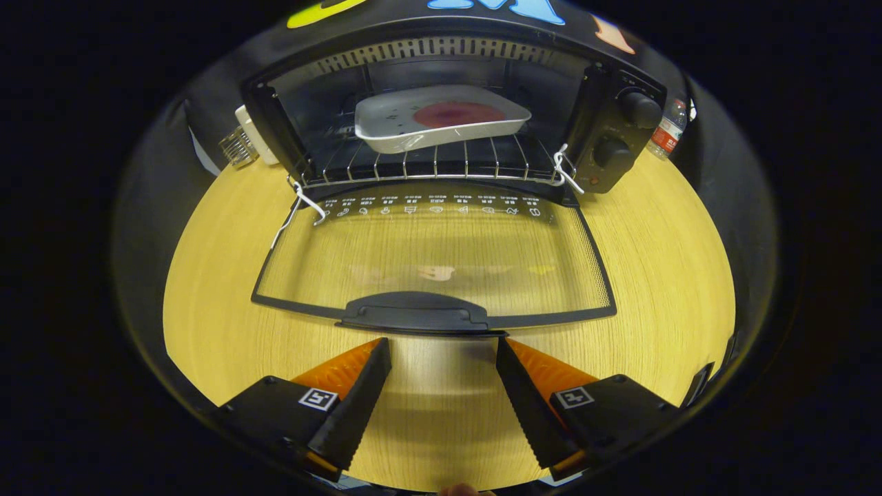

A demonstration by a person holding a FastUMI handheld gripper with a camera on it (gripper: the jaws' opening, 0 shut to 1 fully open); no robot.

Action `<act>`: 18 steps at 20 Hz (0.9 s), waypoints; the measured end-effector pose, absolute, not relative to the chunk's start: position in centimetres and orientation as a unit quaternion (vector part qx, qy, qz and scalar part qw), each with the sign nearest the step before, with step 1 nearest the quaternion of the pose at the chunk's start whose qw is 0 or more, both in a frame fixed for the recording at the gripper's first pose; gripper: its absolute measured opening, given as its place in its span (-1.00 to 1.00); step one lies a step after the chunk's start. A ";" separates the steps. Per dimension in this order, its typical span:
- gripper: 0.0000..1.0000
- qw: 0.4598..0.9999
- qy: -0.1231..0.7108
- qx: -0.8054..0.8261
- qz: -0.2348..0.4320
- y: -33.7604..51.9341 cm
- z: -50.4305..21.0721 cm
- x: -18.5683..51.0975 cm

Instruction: Open the toaster oven, put the food inside, and close the toaster oven door.

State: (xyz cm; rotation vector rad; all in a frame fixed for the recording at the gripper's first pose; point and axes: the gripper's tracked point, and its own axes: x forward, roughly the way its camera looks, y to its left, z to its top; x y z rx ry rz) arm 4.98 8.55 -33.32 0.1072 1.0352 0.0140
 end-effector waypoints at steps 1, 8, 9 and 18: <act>0.96 0.866 0.497 0.053 0.006 8.6 -33.3 5.0; 0.97 0.876 0.480 0.041 0.010 8.6 -31.5 4.2; 0.97 0.879 0.475 0.040 0.011 8.5 -30.8 4.1; 0.97 0.933 0.354 0.064 0.025 8.2 -20.5 5.2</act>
